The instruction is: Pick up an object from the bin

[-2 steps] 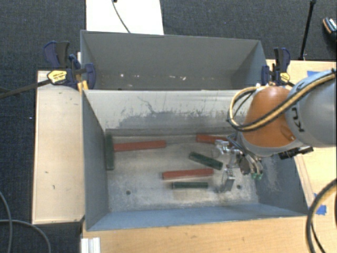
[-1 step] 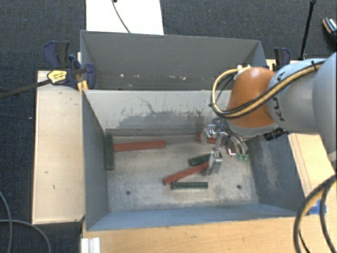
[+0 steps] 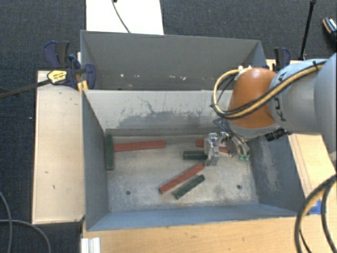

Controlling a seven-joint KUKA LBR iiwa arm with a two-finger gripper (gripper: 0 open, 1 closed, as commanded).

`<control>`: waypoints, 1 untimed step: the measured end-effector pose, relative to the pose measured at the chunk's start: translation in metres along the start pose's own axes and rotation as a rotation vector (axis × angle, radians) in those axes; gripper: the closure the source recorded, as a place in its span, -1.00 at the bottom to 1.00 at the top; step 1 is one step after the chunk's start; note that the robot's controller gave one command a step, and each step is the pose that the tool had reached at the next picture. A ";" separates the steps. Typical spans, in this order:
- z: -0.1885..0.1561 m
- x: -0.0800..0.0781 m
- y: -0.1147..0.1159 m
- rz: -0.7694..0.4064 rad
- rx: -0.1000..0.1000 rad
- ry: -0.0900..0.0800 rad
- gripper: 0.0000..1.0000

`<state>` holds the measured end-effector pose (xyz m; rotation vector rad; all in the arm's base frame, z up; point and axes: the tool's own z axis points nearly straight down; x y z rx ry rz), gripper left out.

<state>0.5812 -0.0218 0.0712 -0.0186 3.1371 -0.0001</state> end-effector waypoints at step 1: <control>-0.151 0.007 -0.004 -0.012 0.001 -0.007 1.00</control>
Offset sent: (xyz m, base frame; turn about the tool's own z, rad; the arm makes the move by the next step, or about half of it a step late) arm -0.0101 -0.0032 0.1449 -0.0144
